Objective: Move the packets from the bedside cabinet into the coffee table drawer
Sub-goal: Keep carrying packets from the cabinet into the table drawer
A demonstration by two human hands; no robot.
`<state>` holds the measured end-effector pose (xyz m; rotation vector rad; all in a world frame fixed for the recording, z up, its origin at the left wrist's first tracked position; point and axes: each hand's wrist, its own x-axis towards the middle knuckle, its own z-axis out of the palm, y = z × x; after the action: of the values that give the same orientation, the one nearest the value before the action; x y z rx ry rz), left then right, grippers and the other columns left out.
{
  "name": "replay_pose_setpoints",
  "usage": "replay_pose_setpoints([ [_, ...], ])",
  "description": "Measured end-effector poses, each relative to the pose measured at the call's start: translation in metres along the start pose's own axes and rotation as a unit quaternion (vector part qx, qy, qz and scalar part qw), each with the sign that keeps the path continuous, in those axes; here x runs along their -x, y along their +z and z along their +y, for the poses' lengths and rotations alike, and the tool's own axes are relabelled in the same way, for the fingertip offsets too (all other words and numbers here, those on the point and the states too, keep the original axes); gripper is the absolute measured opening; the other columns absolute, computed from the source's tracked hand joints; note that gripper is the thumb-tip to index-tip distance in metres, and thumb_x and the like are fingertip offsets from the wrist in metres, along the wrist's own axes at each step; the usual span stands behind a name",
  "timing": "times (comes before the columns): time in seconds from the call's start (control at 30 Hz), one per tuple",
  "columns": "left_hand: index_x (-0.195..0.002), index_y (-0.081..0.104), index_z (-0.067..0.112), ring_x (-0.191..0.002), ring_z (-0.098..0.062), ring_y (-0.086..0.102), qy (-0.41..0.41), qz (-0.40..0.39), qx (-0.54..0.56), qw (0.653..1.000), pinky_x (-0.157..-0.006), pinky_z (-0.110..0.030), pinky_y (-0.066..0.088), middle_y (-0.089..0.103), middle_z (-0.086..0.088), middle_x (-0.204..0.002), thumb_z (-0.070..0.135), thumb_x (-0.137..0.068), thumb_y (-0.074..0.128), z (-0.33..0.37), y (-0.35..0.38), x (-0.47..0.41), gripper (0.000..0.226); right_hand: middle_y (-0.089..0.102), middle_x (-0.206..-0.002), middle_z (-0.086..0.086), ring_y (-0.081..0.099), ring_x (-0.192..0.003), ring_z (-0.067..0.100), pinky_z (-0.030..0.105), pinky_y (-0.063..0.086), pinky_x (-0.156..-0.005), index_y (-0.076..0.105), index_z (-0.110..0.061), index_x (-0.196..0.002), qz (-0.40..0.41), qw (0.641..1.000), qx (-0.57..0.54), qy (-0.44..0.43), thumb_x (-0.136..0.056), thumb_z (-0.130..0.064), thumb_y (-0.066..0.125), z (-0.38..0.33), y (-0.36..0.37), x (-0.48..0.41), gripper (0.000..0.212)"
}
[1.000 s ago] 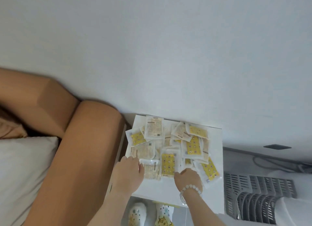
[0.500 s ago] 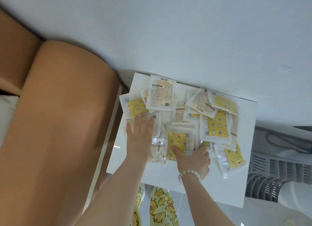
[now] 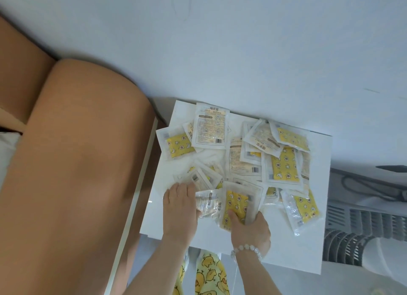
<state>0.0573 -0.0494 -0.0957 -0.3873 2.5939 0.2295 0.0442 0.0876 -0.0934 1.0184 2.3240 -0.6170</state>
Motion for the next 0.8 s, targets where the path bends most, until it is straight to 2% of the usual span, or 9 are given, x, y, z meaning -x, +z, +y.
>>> replay_pose_setpoints([
  [0.1, -0.140, 0.025, 0.019, -0.133, -0.018, 0.031, -0.031, 0.006, 0.049, 0.998, -0.110, -0.025, 0.027, 0.036, 0.002, -0.138, 0.040, -0.091, 0.056, 0.003, 0.004, 0.003, 0.062, 0.060, -0.084, 0.003, 0.058, -0.079, 0.024, 0.043, 0.049, -0.084, 0.055, -0.017, -0.082, -0.012, 1.000, -0.011, 0.003, -0.077, -0.046, 0.070, 0.010, 0.001, 0.004, 0.033],
  [0.2, -0.143, 0.016, 0.014, -0.117, -0.016, 0.043, -0.063, 0.006, 0.052, 0.997, -0.097, -0.023, 0.038, 0.036, -0.002, -0.131, 0.039, -0.087, 0.061, 0.008, -0.001, 0.001, 0.076, 0.060, -0.085, 0.002, 0.058, -0.079, 0.023, 0.040, 0.050, -0.080, 0.055, -0.018, -0.080, -0.021, 0.999, -0.026, 0.017, -0.077, -0.045, 0.070, 0.022, 0.002, 0.008, 0.032],
  [0.3, -0.144, 0.009, 0.012, -0.108, -0.015, 0.048, -0.099, -0.004, 0.024, 0.995, -0.092, -0.023, 0.040, 0.033, -0.006, -0.129, 0.044, -0.082, 0.067, 0.009, -0.007, -0.004, 0.091, 0.060, -0.087, 0.002, 0.056, -0.080, 0.022, 0.037, 0.049, -0.078, 0.056, -0.018, -0.085, -0.027, 0.998, -0.039, 0.028, -0.078, -0.046, 0.069, 0.030, 0.003, 0.011, 0.031],
  [0.4, -0.139, 0.019, 0.012, -0.103, -0.015, 0.050, -0.115, -0.010, 0.000, 0.993, -0.088, -0.023, 0.040, 0.039, -0.004, -0.122, 0.045, -0.082, 0.066, 0.014, -0.005, -0.002, 0.080, 0.059, -0.087, 0.001, 0.056, -0.080, 0.021, 0.035, 0.049, -0.077, 0.056, -0.018, -0.086, -0.028, 0.998, -0.042, 0.034, -0.078, -0.047, 0.069, 0.034, 0.004, 0.011, 0.032],
  [0.57, -0.135, 0.027, 0.015, -0.107, -0.013, 0.053, -0.134, -0.003, -0.012, 0.991, -0.088, -0.023, 0.038, 0.049, 0.002, -0.119, 0.042, -0.085, 0.064, 0.018, 0.004, 0.002, 0.067, 0.061, -0.086, 0.003, 0.060, -0.083, 0.023, 0.036, 0.051, -0.074, 0.057, -0.014, -0.084, -0.039, 0.997, -0.054, 0.051, -0.076, -0.046, 0.070, 0.035, 0.006, 0.011, 0.035],
  [0.7, -0.122, 0.040, 0.018, -0.101, -0.015, 0.059, -0.134, -0.033, 0.006, 0.990, -0.081, -0.024, 0.036, 0.062, 0.005, -0.106, 0.037, -0.083, 0.065, 0.016, 0.001, -0.002, 0.050, 0.057, -0.071, 0.002, 0.055, -0.071, 0.021, 0.027, 0.041, -0.060, 0.052, -0.009, -0.079, -0.065, 0.992, -0.082, 0.069, -0.078, -0.036, 0.072, 0.033, 0.002, 0.009, 0.033],
  [0.8, -0.122, 0.045, 0.020, -0.103, -0.017, 0.059, -0.105, -0.068, 0.028, 0.992, -0.080, -0.025, 0.039, 0.064, 0.004, -0.106, 0.033, -0.085, 0.063, 0.020, -0.001, 0.002, 0.044, 0.054, -0.071, -0.001, 0.052, -0.068, 0.018, 0.026, 0.037, -0.053, 0.049, -0.011, -0.078, -0.098, 0.986, -0.116, 0.073, -0.079, -0.031, 0.072, 0.032, -0.004, 0.011, 0.030],
])
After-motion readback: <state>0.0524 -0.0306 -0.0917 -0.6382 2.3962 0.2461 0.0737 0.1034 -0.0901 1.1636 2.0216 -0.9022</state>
